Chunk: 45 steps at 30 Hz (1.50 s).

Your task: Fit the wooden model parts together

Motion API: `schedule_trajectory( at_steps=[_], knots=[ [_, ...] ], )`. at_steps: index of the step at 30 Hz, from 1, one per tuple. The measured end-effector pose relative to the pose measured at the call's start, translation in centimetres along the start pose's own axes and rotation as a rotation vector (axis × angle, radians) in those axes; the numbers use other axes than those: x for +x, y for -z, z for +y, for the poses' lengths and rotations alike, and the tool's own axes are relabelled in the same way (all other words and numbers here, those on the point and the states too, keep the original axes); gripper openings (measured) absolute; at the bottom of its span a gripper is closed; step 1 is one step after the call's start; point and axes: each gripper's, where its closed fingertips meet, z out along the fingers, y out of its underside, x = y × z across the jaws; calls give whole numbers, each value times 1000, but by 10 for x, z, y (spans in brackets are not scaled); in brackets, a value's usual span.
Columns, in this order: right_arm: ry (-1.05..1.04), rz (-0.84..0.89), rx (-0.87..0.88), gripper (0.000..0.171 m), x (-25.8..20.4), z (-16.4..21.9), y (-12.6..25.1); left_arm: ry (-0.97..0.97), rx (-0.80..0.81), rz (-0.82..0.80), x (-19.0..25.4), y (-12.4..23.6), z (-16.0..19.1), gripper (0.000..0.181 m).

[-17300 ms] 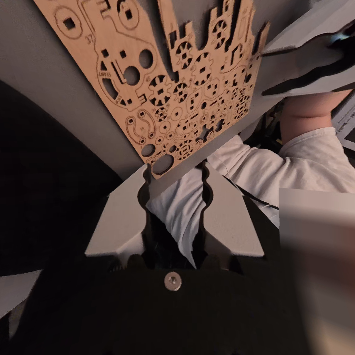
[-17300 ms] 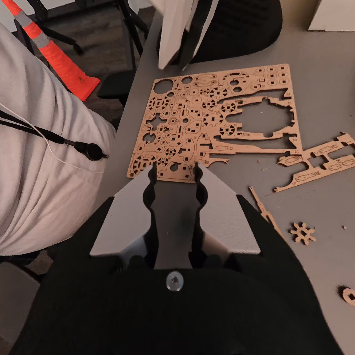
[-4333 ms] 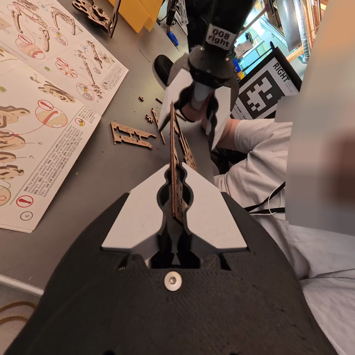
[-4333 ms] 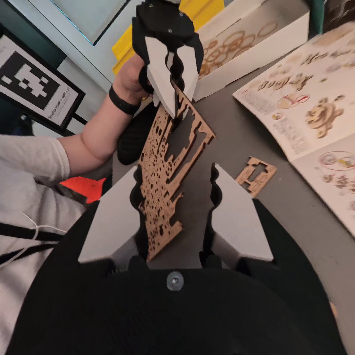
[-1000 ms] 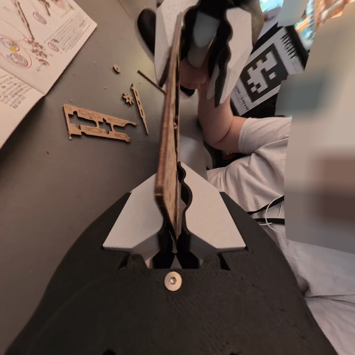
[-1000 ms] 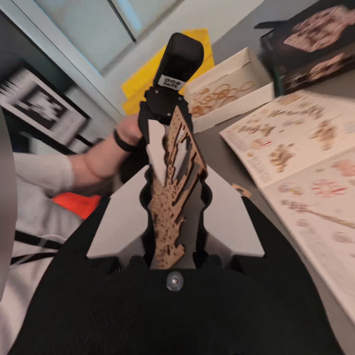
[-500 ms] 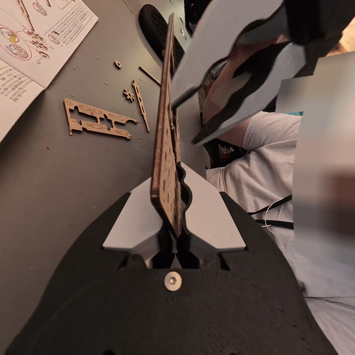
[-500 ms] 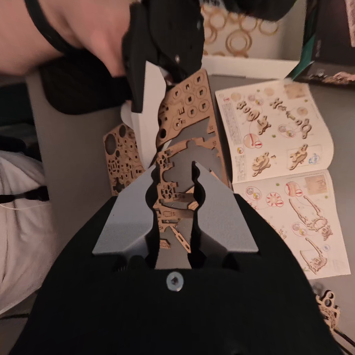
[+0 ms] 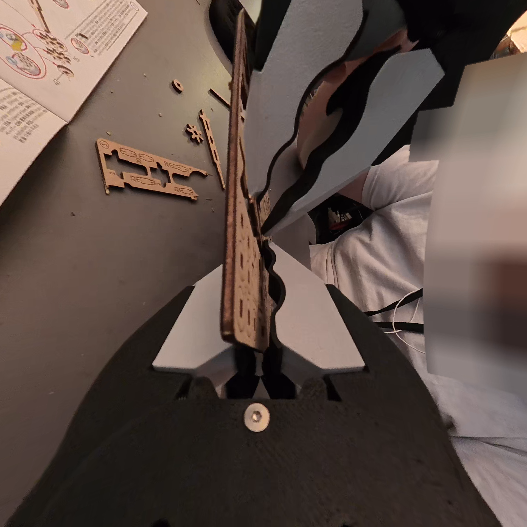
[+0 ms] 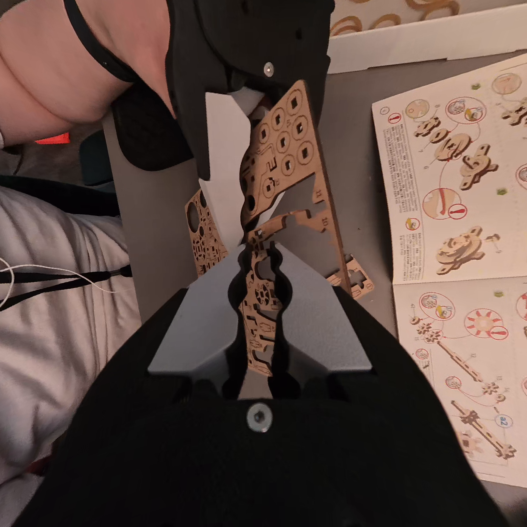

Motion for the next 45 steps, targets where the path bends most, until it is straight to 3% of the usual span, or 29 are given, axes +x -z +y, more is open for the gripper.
schedule_trajectory(
  at_steps=[6, 24, 28, 45],
  knots=[
    [20, -42, 7, 10, -3, 0, 2, -44, -4, -16, 3, 0, 0, 1],
    [76, 44, -16, 11, 1, 0, -3, -21, -13, -96, -5, 0, 2, 0],
    [96, 41, 17, 10, -1, -5, 3, 0, 8, -20, 1, 2, -1, 1],
    [60, 6, 46, 10, -2, -6, 2, -19, 1, -32, 1, 4, 0, 1]
  ],
)
